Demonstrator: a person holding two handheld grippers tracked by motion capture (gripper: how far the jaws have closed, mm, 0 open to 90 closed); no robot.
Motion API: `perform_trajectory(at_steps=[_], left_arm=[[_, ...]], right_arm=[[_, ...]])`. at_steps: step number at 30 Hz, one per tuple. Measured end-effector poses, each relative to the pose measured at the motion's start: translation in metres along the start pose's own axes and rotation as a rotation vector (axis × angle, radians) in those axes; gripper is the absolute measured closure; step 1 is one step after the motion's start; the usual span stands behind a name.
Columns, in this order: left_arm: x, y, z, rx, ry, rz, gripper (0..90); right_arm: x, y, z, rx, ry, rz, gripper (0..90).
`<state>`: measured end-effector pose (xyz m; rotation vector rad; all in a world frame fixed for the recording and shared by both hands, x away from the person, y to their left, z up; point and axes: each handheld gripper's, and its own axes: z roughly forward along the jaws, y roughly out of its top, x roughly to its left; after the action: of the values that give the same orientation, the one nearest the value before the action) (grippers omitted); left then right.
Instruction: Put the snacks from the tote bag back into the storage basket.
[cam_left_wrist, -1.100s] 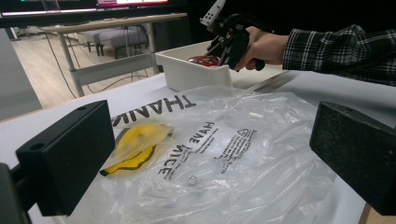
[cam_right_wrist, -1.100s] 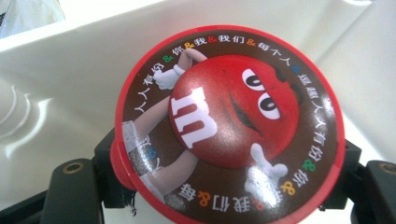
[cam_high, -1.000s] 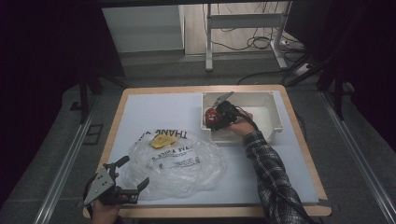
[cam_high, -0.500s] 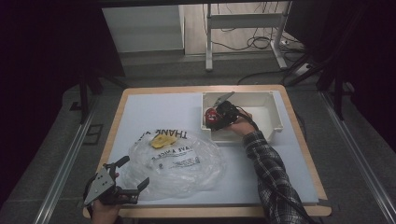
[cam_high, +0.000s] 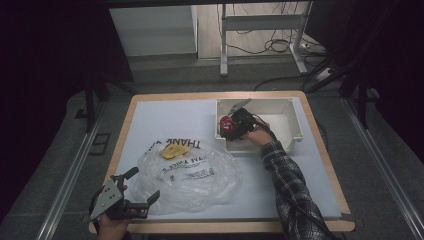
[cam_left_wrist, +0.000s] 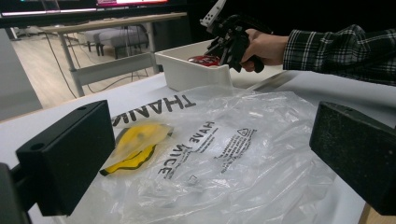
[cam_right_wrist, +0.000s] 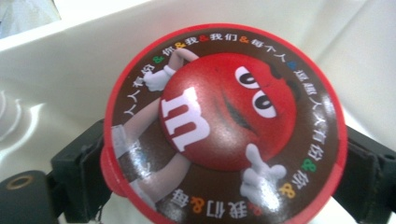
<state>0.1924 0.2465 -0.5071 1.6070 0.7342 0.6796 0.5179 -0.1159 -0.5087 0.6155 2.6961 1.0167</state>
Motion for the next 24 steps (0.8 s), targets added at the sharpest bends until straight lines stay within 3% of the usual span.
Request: perform_trajectory(at_steps=[10,24], left_arm=[[-0.0002,0.0001,0.0001,0.001,0.000,0.000,0.1],[-0.0002,0.0000,0.0002,0.003,0.001,0.001,0.1]], right_arm=[[0.0020,0.0025,-0.0042,-0.023,-0.036,0.001,0.7],[0.0042,0.0023,-0.0086,-0.036,-0.037,-0.008,0.6]])
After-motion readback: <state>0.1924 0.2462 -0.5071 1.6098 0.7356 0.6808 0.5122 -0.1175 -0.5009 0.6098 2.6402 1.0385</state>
